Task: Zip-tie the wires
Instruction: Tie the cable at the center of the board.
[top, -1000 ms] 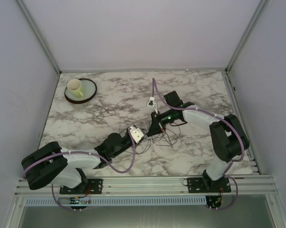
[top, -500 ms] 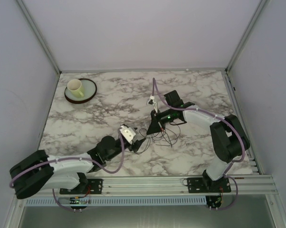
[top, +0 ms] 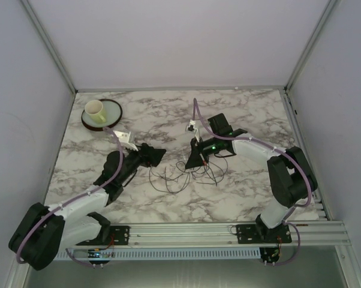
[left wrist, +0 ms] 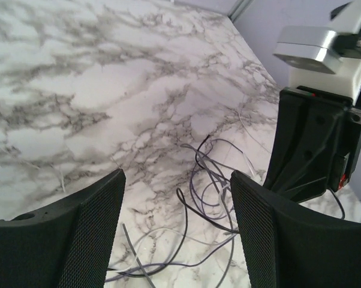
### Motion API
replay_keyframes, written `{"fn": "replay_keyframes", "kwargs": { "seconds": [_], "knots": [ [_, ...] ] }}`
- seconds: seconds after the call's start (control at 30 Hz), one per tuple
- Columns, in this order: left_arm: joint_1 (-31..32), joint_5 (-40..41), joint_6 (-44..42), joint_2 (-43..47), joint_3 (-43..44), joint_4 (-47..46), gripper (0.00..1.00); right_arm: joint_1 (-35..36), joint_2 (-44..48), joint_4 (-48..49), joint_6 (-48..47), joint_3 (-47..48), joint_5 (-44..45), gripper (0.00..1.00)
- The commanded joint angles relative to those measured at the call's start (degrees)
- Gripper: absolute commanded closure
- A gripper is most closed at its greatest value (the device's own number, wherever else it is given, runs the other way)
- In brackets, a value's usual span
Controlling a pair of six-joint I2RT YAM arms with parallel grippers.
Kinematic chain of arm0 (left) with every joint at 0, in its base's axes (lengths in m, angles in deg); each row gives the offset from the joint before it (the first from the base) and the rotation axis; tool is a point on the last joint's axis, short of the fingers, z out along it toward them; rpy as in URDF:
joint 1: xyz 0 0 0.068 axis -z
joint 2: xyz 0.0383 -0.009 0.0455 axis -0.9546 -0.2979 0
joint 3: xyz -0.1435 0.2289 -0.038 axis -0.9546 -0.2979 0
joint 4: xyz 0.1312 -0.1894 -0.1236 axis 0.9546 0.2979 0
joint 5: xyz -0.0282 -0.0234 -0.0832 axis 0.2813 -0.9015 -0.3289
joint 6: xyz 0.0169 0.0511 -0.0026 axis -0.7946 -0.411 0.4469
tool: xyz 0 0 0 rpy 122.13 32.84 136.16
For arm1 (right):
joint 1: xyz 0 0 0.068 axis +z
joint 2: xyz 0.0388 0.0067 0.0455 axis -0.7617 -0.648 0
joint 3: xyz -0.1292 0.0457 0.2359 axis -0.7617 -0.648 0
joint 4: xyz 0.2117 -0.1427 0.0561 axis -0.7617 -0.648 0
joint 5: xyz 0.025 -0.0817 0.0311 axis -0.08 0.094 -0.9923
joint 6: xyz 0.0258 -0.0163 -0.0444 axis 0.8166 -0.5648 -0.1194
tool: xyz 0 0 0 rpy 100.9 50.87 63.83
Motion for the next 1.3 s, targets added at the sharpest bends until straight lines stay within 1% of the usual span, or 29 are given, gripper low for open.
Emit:
{"fn": "replay_keyframes", "kwargs": {
  "seconds": [0.0,0.17,0.27,0.43,0.57,0.73,1.1,1.27],
  "knots": [
    [-3.99,-11.50,13.31,-4.75,2.42,-5.45,0.28,0.32,1.63,1.55,-1.33,0.11,-0.24,1.00],
    [-4.82,-17.46,14.89,-10.90,5.31,-8.88,0.29,0.33,1.93,1.55,-1.42,-0.09,-0.33,1.00],
    [-4.85,-20.39,16.33,-14.43,6.56,-12.76,0.30,0.33,2.07,1.55,-1.39,-0.30,-0.35,1.00],
    [-4.85,-25.01,18.19,-19.80,9.15,-16.94,0.34,0.33,2.33,1.55,-1.33,-0.62,-0.16,1.00],
    [-4.76,-27.47,18.86,-22.81,10.53,-18.18,0.38,0.33,2.44,1.55,-1.24,-0.59,0.02,1.00],
    [-4.31,-29.37,20.40,-25.76,11.05,-21.41,0.44,0.33,2.30,1.55,-1.15,-0.50,0.32,1.00],
    [-1.50,-29.56,20.47,-29.18,12.25,-24.11,0.47,0.33,2.03,1.55,-0.89,-0.26,0.46,1.00],
    [-0.56,-29.77,20.31,-31.03,13.22,-24.66,0.50,0.33,2.05,1.55,-0.80,-0.34,0.55,1.00]
  ]
}}
